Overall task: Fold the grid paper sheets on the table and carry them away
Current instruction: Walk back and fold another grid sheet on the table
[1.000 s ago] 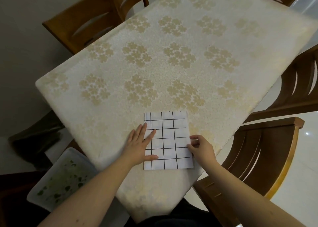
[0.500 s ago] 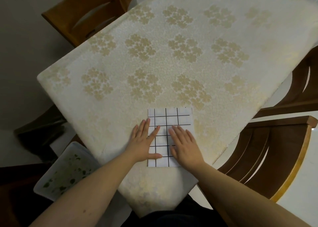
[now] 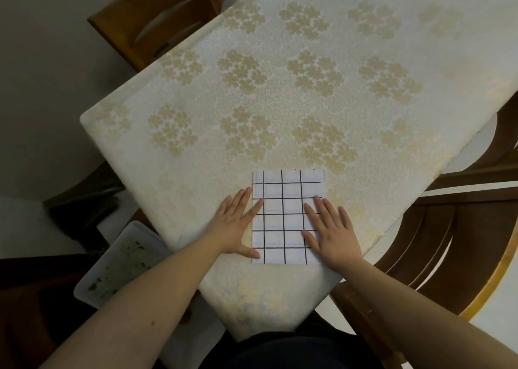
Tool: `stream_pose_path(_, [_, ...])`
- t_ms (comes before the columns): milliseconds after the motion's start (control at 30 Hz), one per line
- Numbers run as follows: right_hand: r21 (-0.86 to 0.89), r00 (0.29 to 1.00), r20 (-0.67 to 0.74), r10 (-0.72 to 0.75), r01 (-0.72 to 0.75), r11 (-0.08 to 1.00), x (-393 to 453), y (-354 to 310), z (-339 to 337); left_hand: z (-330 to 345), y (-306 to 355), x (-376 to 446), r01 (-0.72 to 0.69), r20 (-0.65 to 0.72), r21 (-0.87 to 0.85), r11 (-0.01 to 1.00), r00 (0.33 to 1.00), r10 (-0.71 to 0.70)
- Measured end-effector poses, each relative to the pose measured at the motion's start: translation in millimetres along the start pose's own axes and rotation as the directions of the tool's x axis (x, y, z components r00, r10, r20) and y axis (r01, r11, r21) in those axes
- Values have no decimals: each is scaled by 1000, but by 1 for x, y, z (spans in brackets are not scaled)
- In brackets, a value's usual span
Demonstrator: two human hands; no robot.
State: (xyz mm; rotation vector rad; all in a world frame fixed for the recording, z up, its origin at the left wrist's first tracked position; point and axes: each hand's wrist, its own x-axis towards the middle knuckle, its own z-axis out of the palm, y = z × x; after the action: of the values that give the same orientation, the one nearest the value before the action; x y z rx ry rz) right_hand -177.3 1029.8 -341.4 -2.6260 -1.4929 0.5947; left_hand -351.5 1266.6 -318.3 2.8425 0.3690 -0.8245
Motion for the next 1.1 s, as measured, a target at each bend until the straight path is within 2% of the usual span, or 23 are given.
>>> stream_pose_path(200, [-32, 997, 67, -29, 32, 999, 3, 2, -5, -4, -6, 2, -32, 56, 17, 999, 998, 31])
stream_pose_path(267, [-40, 995, 89, -37, 41, 998, 4, 3, -6, -7, -4, 3, -9, 50, -50, 999, 999, 11])
stream_pose_path(367, [-63, 992, 120, -38, 46, 997, 6, 3, -8, -17, -1, 8, 83, -128, -348, 934, 982, -135])
stream_pose_path(433, [-64, 991, 127, -42, 50, 997, 6, 3, -8, -29, 2, 19, 140, -218, -631, 763, 912, -347])
stream_pose_path(500, [-55, 992, 118, -43, 49, 997, 8, 2, -8, -43, 6, 33, 175, -173, -826, 537, 827, -535])
stream_pose_path(533, [-57, 991, 126, -42, 50, 997, 8, 2, -7, -50, 7, 40, 208, -141, -849, 485, 797, -587])
stream_pose_path(600, [-62, 990, 138, -37, 46, 997, 8, 2, -8, -62, 6, 55, 288, -70, -844, 452, 777, -625])
stream_pose_path(700, [-77, 985, 172, -31, 44, 996, 9, 2, -10, -74, -1, 76, 444, 124, -813, 376, 763, -634])
stream_pose_path(800, [-68, 984, 175, -35, 48, 997, 10, 1, -12, -82, -6, 85, 543, 228, -750, 377, 748, -623])
stream_pose_path(867, [-58, 984, 173, -37, 48, 997, 9, 1, -12, -85, -6, 84, 514, 215, -779, 358, 756, -618])
stream_pose_path(967, [-57, 987, 156, -37, 46, 997, 7, 1, -12, -86, -7, 74, 399, 149, -865, 303, 782, -605])
stream_pose_path(1100, [-14, 995, 101, 5, -4, 1000, 3, -3, -13, -80, -8, 58, 268, 60, -920, 287, 819, -570])
